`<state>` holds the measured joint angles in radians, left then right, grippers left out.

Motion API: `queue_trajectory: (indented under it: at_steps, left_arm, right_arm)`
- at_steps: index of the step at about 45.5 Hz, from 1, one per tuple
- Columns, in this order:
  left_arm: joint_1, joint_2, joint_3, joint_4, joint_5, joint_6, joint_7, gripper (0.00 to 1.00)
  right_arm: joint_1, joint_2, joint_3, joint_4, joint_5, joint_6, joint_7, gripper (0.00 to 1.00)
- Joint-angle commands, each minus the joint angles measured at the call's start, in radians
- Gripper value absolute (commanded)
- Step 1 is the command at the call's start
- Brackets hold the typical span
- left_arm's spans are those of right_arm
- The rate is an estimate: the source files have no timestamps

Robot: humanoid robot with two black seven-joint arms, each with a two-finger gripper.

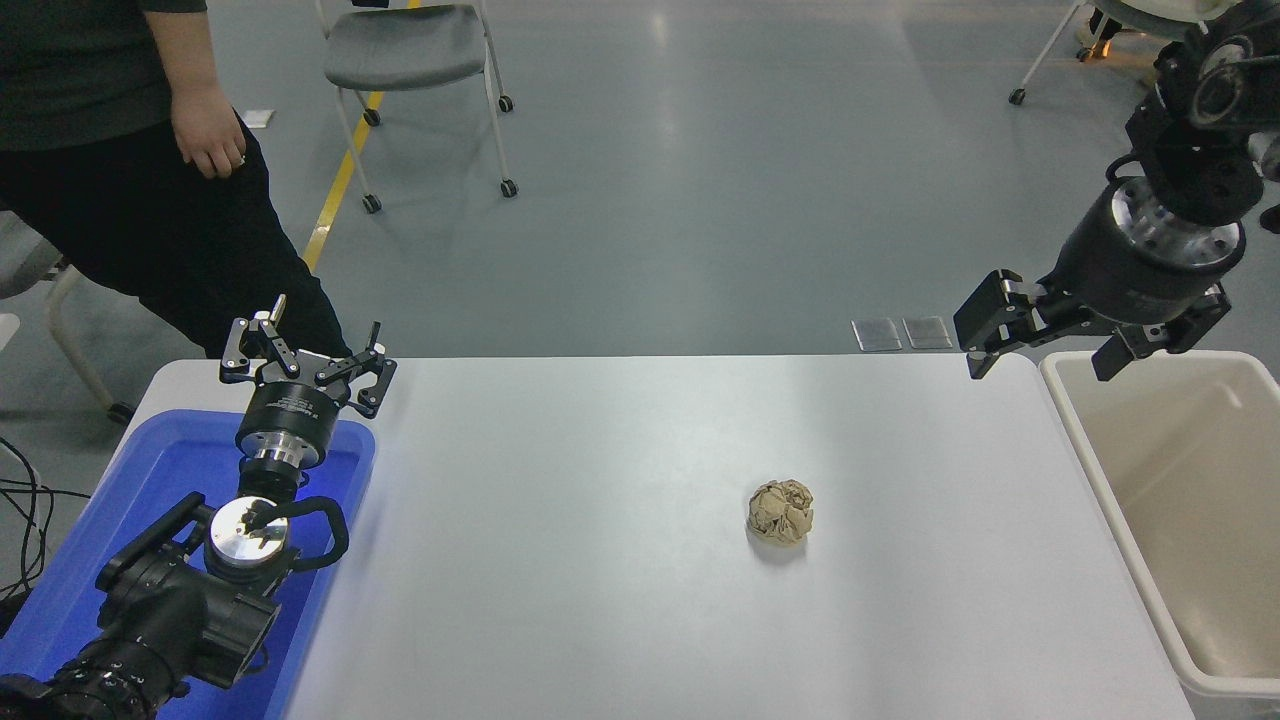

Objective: Pick up paper ball place in dustbin

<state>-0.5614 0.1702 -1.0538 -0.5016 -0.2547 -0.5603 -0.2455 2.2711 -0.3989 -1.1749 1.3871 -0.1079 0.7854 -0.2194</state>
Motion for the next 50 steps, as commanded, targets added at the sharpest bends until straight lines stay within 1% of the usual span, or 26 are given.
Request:
queue_trajectory:
  at_steps: [1,18,29,50]
  left_arm:
    - [0.000,0.000,0.000,0.000,0.000,0.000,0.000,0.99]
    - [0.000,0.000,0.000,0.000,0.000,0.000,0.000,0.99]
    - [0.000,-0.001,0.000,0.000,0.000,-0.001,-0.002,0.99]
    - [0.000,0.000,0.000,0.000,0.000,0.000,0.000,0.99]
  right_arm:
    - [0.004,0.002,0.001,0.000,0.002,0.000,0.000,1.00]
    - [0.005,0.002,0.001,-0.005,-0.001,0.000,0.000,1.00]
    - [-0.011,0.038,0.023,-0.065,-0.003,0.000,0.002,1.00]
    - [-0.038,0.052,0.081,-0.100,-0.001,0.000,0.002,1.00]
